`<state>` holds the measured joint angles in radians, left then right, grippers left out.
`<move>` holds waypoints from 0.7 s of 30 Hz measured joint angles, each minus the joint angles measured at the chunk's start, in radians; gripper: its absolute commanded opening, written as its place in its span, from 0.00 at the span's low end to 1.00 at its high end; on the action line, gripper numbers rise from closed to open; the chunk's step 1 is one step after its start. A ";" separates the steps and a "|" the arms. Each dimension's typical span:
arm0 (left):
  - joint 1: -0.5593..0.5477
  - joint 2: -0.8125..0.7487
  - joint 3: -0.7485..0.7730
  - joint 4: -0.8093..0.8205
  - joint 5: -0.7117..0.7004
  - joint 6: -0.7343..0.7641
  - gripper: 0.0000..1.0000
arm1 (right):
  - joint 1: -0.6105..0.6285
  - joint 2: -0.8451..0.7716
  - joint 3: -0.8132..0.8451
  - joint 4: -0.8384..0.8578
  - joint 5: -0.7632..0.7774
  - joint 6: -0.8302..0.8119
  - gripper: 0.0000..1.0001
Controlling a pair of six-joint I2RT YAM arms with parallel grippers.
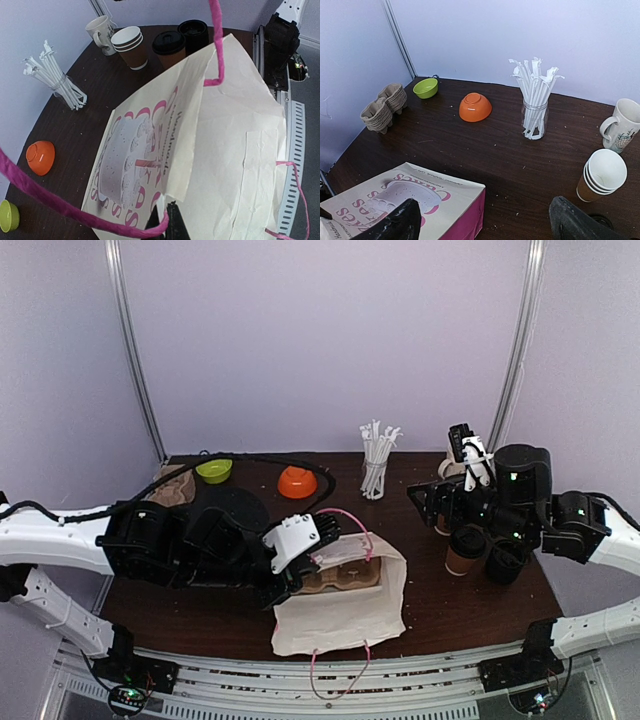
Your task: Pack the takeout coffee
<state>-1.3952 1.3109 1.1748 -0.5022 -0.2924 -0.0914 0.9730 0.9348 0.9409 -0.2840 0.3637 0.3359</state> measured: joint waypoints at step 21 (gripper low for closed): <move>0.187 -0.040 0.133 -0.018 0.092 -0.219 0.00 | -0.026 0.087 0.104 -0.130 0.103 0.074 0.92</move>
<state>-1.2087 1.2713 1.3079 -0.5201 -0.2005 -0.3107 0.9470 1.0214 1.0447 -0.4141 0.4664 0.4099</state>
